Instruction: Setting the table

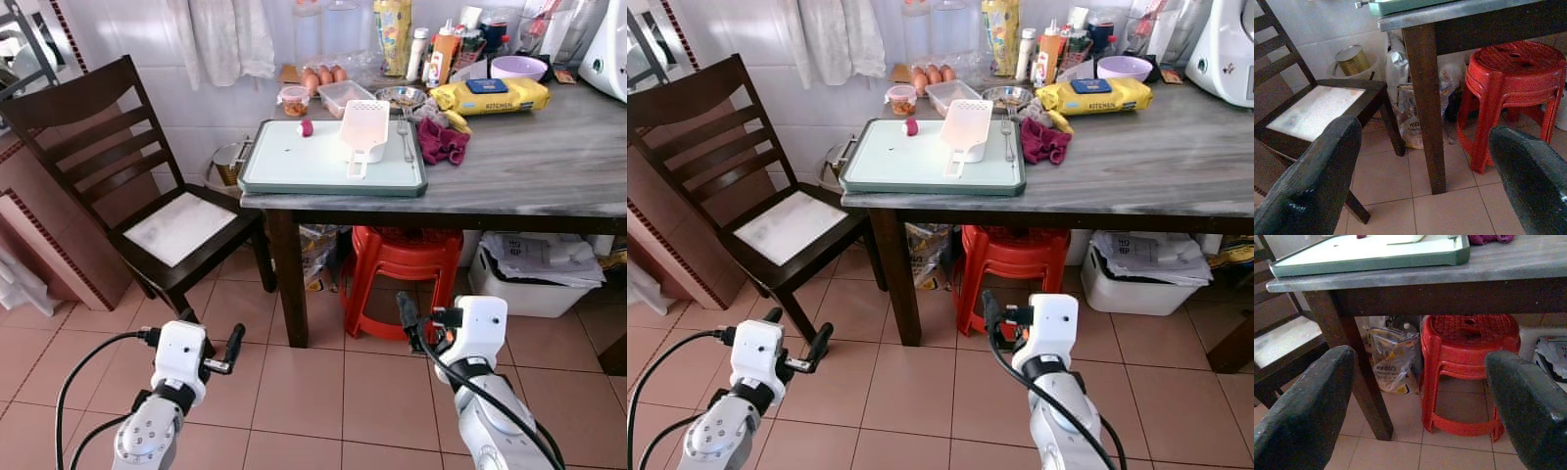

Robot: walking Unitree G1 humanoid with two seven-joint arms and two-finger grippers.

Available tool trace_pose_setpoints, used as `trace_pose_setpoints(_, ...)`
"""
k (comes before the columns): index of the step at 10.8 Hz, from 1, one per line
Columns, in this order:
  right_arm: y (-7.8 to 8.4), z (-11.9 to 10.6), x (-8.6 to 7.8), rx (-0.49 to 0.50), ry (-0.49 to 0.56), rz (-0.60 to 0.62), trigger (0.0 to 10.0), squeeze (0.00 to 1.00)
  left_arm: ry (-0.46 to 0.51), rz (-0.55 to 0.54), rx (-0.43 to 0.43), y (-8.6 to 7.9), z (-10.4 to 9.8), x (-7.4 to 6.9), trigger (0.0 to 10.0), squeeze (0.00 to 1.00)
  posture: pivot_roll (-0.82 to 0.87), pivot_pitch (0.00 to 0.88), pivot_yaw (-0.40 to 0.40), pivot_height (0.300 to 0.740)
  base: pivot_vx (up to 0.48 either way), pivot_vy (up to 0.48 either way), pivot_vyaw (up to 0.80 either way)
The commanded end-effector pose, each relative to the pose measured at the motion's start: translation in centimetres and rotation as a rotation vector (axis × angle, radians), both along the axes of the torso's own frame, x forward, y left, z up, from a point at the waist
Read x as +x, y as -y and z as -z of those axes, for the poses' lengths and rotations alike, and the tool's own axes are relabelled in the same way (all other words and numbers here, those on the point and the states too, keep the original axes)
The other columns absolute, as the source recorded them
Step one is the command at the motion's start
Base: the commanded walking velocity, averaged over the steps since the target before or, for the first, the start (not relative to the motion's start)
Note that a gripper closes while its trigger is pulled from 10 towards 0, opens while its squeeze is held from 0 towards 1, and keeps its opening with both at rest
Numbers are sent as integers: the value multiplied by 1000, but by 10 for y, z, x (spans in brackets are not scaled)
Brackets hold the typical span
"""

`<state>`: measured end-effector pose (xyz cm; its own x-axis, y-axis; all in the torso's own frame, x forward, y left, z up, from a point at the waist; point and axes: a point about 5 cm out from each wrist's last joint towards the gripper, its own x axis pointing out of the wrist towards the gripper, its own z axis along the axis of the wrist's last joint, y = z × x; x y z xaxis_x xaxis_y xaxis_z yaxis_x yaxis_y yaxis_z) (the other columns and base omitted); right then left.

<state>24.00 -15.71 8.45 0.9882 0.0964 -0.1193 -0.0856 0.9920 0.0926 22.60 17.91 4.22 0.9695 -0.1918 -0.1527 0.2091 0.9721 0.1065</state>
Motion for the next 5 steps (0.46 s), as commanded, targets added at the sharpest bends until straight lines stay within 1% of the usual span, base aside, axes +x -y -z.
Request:
trace_pose_setpoints(1,0,2,-1,-1,-7,10,10000,0,10,6,5,-4,-3,0,10000,0,-78,34,89,740,0,0,0)
trace_pose_setpoints(2,1,2,-1,-2,-7,13,10000,0,9,12,6,-3,-3,1,10000,0,-80,34,92,740,0,0,0)
trace_pose_setpoints(5,2,2,-1,-1,-8,23,10000,0,10,23,7,-2,-4,3,10000,0,-85,31,98,740,0,-271,0)
